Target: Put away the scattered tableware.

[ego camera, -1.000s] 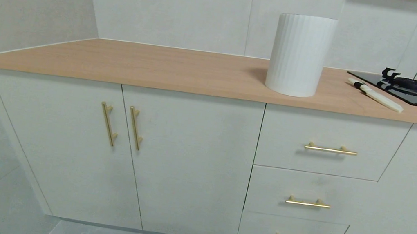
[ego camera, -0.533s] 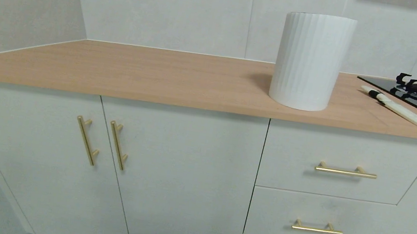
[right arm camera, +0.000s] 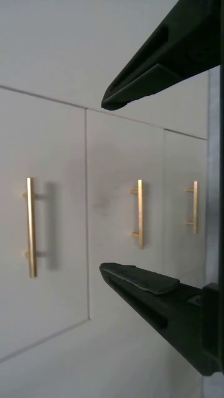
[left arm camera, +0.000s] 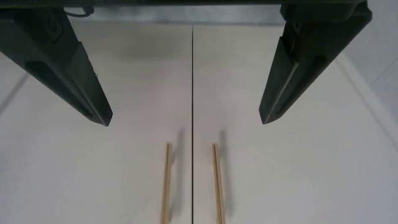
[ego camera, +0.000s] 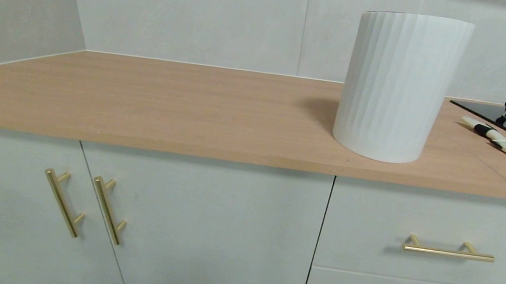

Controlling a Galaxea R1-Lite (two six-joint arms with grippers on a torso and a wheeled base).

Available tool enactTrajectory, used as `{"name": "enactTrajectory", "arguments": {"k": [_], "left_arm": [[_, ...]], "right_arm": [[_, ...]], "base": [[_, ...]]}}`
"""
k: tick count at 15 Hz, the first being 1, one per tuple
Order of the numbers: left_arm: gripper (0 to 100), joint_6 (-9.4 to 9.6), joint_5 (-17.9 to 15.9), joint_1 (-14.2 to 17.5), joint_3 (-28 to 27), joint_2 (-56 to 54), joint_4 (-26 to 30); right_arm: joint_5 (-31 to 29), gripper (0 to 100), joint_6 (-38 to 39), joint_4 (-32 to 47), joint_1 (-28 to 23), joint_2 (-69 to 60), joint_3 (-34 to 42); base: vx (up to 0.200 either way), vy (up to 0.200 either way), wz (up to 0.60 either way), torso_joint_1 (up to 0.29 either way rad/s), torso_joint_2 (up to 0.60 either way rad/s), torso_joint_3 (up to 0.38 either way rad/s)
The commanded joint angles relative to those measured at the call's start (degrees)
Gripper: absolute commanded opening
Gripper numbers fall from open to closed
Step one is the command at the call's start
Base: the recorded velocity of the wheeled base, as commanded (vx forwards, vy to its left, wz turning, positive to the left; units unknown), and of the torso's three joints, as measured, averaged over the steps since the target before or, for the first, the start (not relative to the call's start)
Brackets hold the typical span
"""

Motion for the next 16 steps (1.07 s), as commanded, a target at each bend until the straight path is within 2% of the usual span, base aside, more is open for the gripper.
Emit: {"name": "enactTrajectory", "arguments": {"k": [1,11,16], "left_arm": [[100,-0.01,0.02,0.00,0.00,0.00,-0.01],[100,-0.01,0.02,0.00,0.00,0.00,-0.01],[100,-0.01,0.02,0.00,0.00,0.00,-0.01]], "right_arm": [[0.04,100,0.02,-0.02,0.02,0.10,0.00],[-0.13,100,0.11,-0.02,0.02,0.10,0.00],[-0.13,100,0.11,-0.02,0.02,0.10,0.00]], "base": [[0.000,0.000,0.00,0.000,0.00,0.000],[0.000,0.000,0.00,0.000,0.00,0.000],[0.000,-0.200,0.00,0.000,0.00,0.004]]}}
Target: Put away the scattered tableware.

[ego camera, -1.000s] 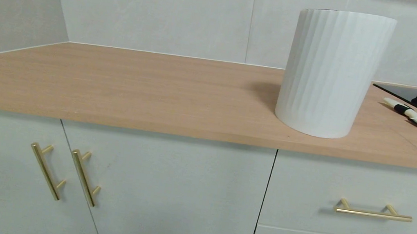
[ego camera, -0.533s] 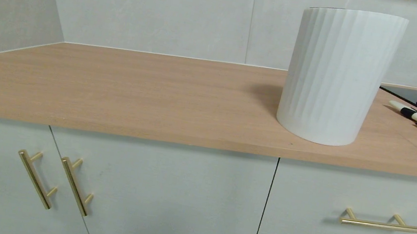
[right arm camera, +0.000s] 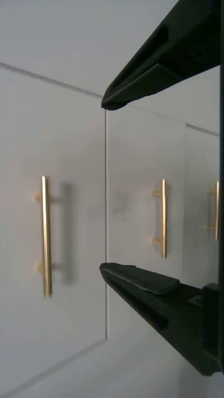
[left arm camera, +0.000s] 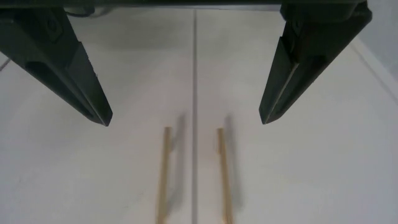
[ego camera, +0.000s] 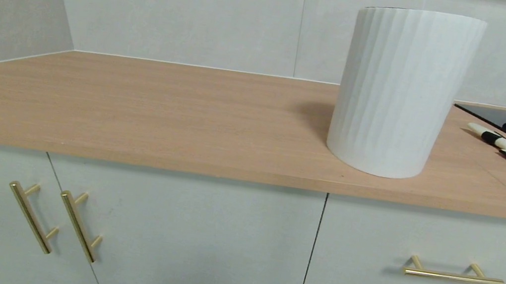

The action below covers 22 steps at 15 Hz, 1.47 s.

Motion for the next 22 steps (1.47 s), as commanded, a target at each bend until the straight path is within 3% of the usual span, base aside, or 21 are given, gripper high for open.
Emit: {"name": "enactTrajectory", "arguments": {"k": [1,8,22], "left_arm": [[100,-0.01,0.04,0.00,0.00,0.00,0.01],[100,-0.01,0.04,0.00,0.00,0.00,0.01],[100,-0.01,0.04,0.00,0.00,0.00,0.01]], "right_arm": [[0.01,100,0.00,-0.02,0.02,0.07,0.00],[0.01,100,-0.09,-0.02,0.02,0.07,0.00],[0.01,100,-0.18,-0.02,0.02,0.07,0.00]], "base": [[0.000,-0.200,0.00,-0.002,0.00,-0.007],[0.000,-0.200,0.00,0.005,0.00,0.002],[0.000,0.000,0.00,0.000,0.00,0.000]]}}
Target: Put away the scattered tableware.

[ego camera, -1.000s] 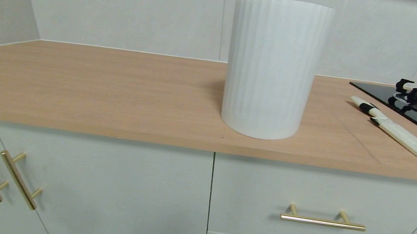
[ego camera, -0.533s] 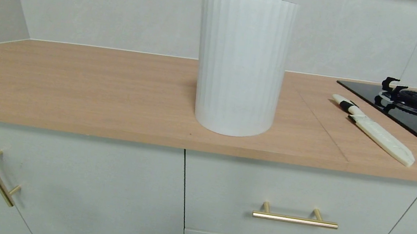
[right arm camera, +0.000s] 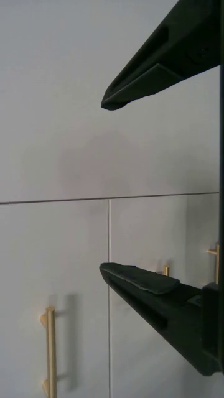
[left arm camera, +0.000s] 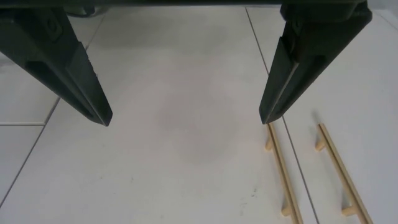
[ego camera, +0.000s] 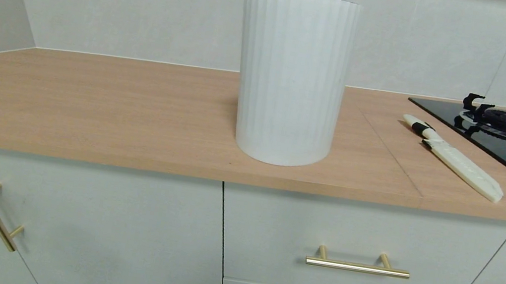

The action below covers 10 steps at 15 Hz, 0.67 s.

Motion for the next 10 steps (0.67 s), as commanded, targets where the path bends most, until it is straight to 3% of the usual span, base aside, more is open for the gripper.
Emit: {"name": "enactTrajectory", "arguments": {"k": [1,6,10], "left_arm": [[100,-0.01,0.04,0.00,0.00,0.00,-0.01],[100,-0.01,0.04,0.00,0.00,0.00,-0.01],[100,-0.01,0.04,0.00,0.00,0.00,-0.01]], "right_arm": [[0.01,100,-0.10,-0.04,-0.01,0.07,0.00],[0.01,100,-0.10,-0.04,-0.01,0.07,0.00],[0.01,100,-0.10,-0.04,-0.01,0.07,0.00]], "base": [[0.000,0.000,0.00,0.000,0.00,0.000],[0.000,0.000,0.00,0.062,-0.21,-0.211],[0.000,0.000,0.00,0.139,-0.52,-0.299]]}}
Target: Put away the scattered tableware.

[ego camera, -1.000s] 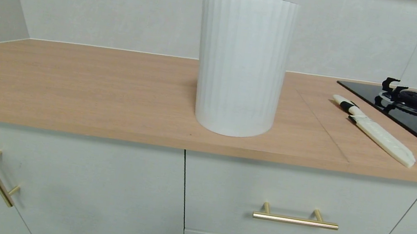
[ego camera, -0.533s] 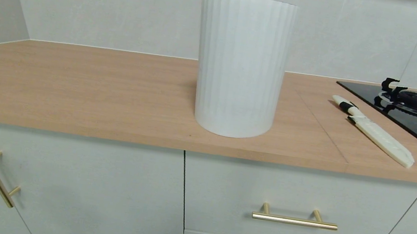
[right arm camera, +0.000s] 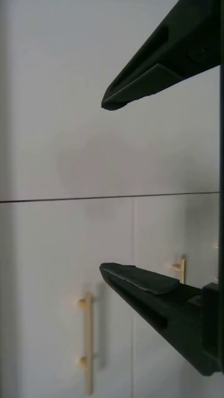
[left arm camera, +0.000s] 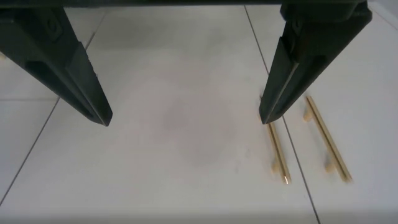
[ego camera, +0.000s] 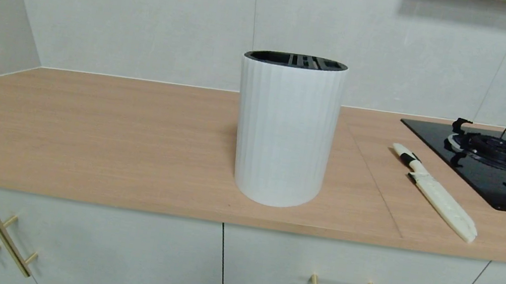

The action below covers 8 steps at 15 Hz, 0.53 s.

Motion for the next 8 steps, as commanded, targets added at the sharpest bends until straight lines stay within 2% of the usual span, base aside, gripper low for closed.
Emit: {"name": "enactTrajectory", "arguments": {"k": [1,8], "left_arm": [[100,-0.01,0.04,0.00,0.00,0.00,-0.01],[100,-0.01,0.04,0.00,0.00,0.00,-0.01]], "right_arm": [[0.01,100,0.01,-0.02,0.02,0.07,0.00],[0.01,100,0.01,-0.02,0.02,0.07,0.00]], "base": [[0.000,0.000,0.00,0.159,-0.49,-0.295],[0.000,0.000,0.00,0.183,-0.48,-0.292]]}}
